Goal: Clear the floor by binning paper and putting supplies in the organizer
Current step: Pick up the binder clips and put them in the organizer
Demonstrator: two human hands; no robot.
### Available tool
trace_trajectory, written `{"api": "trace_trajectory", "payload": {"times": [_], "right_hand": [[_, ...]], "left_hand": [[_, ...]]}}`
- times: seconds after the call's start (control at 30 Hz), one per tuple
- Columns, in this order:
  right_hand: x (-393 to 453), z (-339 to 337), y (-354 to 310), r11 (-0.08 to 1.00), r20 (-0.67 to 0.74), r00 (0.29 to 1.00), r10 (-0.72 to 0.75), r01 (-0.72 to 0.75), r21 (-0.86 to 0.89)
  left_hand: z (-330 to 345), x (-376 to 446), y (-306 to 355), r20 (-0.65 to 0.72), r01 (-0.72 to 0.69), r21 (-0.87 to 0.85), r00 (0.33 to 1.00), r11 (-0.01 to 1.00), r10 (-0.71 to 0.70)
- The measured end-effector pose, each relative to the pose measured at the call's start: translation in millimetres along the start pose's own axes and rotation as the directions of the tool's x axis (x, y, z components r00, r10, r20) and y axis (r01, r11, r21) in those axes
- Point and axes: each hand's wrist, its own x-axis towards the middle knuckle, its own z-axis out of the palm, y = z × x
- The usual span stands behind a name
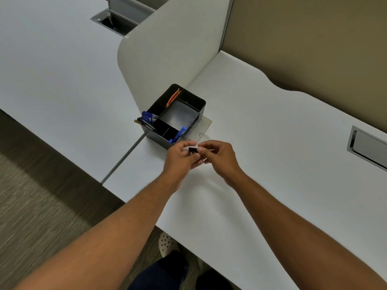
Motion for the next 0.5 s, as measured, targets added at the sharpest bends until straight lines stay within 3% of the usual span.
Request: {"api": "trace_trajectory", "payload": {"times": [0.17, 0.3, 0.5], "right_hand": [[16.4, -4.7, -8.9, 0.998, -0.115, 0.993, -0.030, 0.024, -0.055], [47.4, -2.5, -26.7, 0.968, -0.239, 0.955, -0.173, 0.120, -0.221], [84.2, 19.0, -31.7, 0.811, -0.116, 0.951, -0.285, 0.175, -0.558]], "left_hand": [[0.8, 0.9, -3.8, -0.099, 0.012, -0.022, 0.995, 1.000, -0.014], [-1.4, 1.3, -2.2, -0.131, 0.005, 0.036, 0.991, 0.999, 0.000], [-5.2, -1.1, 1.3, -0.110, -0.018, 0.122, 0.993, 0.992, 0.032]]}}
